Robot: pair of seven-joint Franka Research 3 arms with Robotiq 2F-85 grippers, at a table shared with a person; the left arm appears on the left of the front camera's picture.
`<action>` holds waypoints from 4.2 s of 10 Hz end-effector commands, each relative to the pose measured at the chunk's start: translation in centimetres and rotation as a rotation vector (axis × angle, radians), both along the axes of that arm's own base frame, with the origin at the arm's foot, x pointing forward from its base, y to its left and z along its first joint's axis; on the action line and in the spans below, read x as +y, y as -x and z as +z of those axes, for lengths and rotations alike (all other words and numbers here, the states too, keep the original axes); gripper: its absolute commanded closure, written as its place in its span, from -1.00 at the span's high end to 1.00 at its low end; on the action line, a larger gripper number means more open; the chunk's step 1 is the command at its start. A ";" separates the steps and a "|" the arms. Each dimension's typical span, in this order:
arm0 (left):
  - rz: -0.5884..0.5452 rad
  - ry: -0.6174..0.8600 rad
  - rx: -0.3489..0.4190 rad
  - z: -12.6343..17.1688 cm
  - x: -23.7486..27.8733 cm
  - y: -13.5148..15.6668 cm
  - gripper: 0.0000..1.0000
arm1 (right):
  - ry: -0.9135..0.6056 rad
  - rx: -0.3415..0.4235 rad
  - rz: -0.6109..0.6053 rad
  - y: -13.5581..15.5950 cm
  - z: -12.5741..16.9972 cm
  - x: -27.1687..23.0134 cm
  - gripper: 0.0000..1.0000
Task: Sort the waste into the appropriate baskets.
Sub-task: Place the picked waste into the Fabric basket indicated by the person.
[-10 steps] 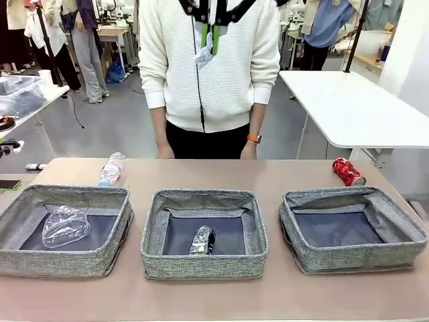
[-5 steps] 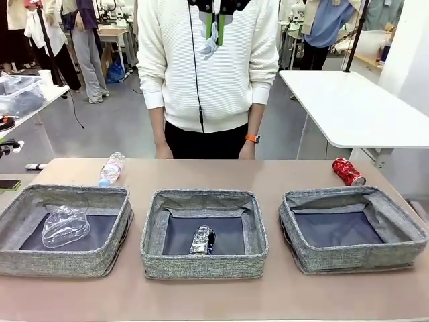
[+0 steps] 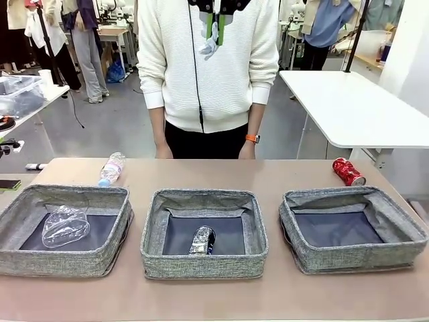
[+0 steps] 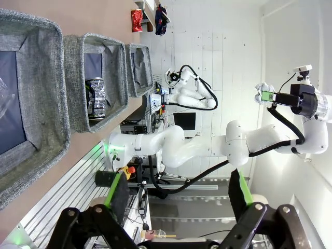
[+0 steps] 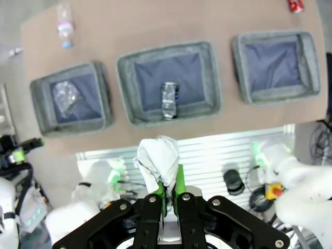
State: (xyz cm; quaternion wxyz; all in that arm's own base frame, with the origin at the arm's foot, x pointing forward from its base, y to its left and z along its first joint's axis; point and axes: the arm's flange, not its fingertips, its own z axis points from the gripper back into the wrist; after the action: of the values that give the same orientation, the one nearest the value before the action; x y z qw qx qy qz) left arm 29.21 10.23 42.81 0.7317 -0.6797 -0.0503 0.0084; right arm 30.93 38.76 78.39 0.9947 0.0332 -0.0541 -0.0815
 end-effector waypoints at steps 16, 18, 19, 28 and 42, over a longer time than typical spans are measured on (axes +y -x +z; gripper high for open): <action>0.001 -0.001 -0.001 0.2 0.1 0.2 1.00 | -0.017 0.004 -0.005 0.0 -0.1 -0.1 -0.84; 0.001 -0.001 -0.001 0.2 0.1 0.2 1.00 | -0.017 0.004 -0.005 0.0 -0.1 -0.1 -0.84; 0.001 -0.001 -0.001 0.2 0.1 0.2 1.00 | -0.017 0.004 -0.005 0.0 -0.1 -0.1 -0.84; 0.001 -0.001 -0.001 0.2 0.1 0.2 1.00 | -0.628 -0.006 0.129 -2.6 -25.5 -28.1 -0.84; 0.001 -0.001 -0.001 0.2 0.1 0.2 1.00 | -0.708 0.210 -0.593 0.1 -40.9 -39.1 0.27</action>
State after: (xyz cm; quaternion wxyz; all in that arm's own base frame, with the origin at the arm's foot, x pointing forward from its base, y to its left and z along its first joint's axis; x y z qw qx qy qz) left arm 29.21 10.27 42.82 0.7318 -0.6796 -0.0506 0.0087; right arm 34.51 -2.22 39.07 0.8604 0.3453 0.0864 -0.3647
